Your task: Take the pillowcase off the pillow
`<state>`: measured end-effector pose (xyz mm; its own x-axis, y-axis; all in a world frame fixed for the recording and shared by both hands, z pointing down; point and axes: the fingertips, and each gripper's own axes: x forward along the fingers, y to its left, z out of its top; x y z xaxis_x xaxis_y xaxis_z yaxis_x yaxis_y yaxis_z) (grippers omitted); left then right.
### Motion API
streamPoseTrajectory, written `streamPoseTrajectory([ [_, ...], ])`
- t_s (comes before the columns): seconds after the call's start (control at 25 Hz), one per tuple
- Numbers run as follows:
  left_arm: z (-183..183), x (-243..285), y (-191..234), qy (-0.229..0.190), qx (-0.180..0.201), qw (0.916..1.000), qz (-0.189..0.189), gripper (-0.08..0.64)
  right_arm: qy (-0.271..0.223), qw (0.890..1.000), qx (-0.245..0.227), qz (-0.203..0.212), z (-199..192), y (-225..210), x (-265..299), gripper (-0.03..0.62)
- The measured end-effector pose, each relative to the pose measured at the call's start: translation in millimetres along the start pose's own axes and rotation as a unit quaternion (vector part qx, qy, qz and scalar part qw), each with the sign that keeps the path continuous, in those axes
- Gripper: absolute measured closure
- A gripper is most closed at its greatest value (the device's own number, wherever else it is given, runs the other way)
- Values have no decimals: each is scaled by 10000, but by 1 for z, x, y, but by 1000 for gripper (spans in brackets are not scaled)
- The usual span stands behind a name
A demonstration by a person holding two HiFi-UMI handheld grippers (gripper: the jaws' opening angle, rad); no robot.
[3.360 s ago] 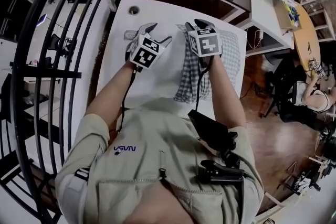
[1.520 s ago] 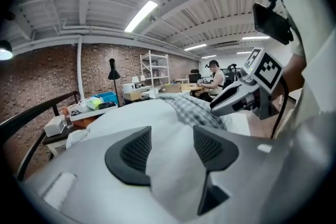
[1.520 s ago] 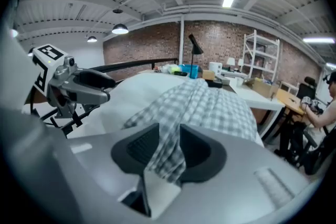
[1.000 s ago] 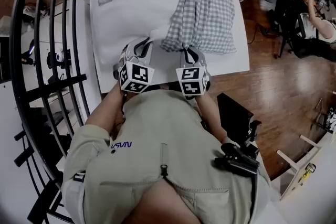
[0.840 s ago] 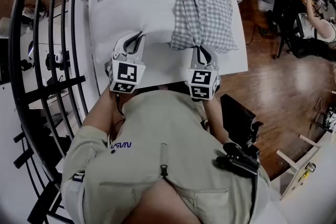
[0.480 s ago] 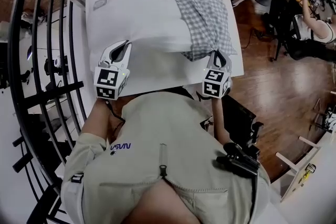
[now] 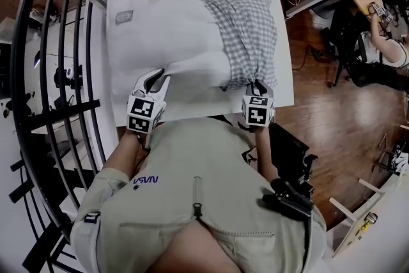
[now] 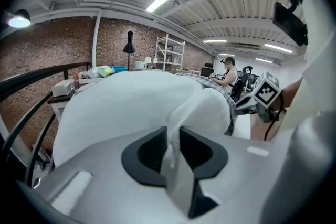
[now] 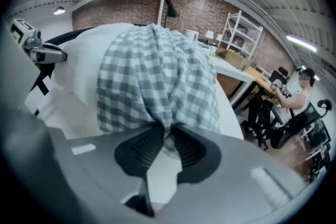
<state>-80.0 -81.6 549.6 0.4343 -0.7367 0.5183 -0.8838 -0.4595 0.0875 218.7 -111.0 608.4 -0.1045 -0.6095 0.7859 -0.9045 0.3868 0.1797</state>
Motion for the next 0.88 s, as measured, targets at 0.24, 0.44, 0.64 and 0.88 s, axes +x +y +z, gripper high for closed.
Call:
streamPoseTrajectory([
  [0.24, 60, -45, -17, -575, 256, 9980, 71, 431, -370, 9956, 213, 831, 33, -5, -47, 420],
  [0.44, 127, -26, 4, -1119, 664, 9909, 336, 420, -1306, 9843, -167, 1172, 115, -1, -73, 425],
  [0.64, 176, 21, 27, -1254, 1097, 9854, 351, 366, -2160, 9680, -559, 1147, 219, 4, -62, 437],
  [0.88, 191, 109, 48, -522, 1388, 9887, 227, 267, -2092, 9649, -810, 1362, 306, 22, 4, 437],
])
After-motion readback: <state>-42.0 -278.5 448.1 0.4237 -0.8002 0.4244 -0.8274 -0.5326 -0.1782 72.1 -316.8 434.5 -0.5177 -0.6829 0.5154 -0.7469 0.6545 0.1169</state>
